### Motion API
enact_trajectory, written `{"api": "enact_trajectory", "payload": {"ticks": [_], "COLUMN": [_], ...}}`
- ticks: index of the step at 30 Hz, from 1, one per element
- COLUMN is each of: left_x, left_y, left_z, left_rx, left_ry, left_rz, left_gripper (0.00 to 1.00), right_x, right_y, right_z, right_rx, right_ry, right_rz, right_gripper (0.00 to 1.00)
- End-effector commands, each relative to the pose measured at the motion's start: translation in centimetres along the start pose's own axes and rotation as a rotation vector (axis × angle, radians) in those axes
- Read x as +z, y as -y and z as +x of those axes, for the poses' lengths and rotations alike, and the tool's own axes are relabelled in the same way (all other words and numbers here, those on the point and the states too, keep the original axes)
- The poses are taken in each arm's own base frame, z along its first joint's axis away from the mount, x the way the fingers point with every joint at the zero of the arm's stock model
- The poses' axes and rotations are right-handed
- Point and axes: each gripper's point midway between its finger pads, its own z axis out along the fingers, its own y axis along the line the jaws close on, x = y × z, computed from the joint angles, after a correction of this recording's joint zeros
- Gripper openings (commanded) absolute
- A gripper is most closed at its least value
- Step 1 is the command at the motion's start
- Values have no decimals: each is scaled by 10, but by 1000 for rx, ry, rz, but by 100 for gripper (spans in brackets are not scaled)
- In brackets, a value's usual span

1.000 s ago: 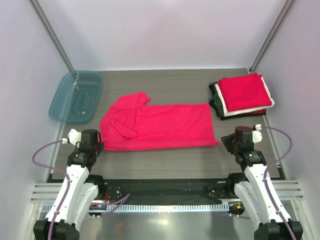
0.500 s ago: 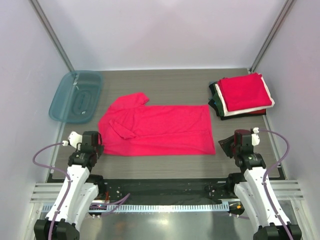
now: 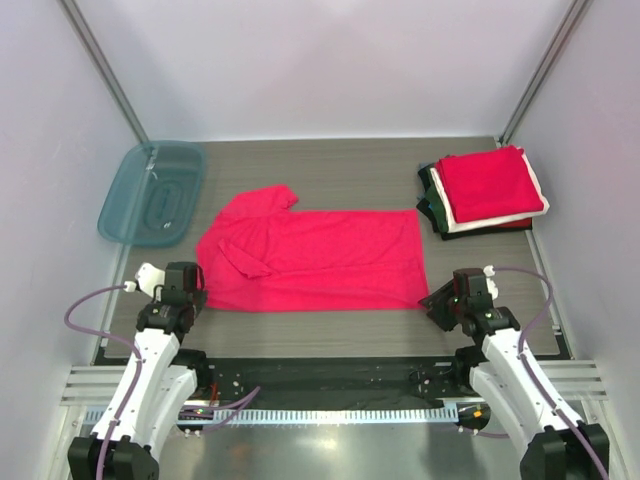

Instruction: Fold and stack the t-shirts

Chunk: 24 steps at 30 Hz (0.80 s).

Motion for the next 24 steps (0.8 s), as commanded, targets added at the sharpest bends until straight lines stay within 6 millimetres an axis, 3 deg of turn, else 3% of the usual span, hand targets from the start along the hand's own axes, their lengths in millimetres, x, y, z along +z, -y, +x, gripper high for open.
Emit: {"api": "enact_trajectory", "payload": {"ticks": [1,7,9,10,15,17,20,21,23,24], "left_x": [-3,-3,-3,-2,-1,1,1,6,3,16], "left_y": [6,5,4,4,5,9,34,40,70,74], "left_z": [-17,-19,-20,-19,-19,-19,-23,-25,-50,-48], "left_rx": [-16,-7,-2,-1,2,-2,-34,-31,-75,-48], "left_ry": [63,74,77,78,79,75,64,59,108,79], "left_rz": [5,4,0,-1,0,12,83,71,96,36], "left_gripper": [14,14,14,14,14,14,13,13,13,10], "right_x": [4,12,14,17,24,26,23,18,14,11], "right_y": [-6,-9,-11,-7,-7,-14,-41,-64,-88,-117], "right_z": [14,9,3,-2,-7,-6,-21,-41,-63,-83], "right_rx": [8,24,29,27,34,43,43,41,22,31], "right_ry": [-41,35,66,97,117,101,141,199,260,286], "right_rz": [-35,-30,-28,-4,28,8,-36,-49,-47,-61], "right_gripper": [47,49,45,32,1,1,1,1,1,1]}}
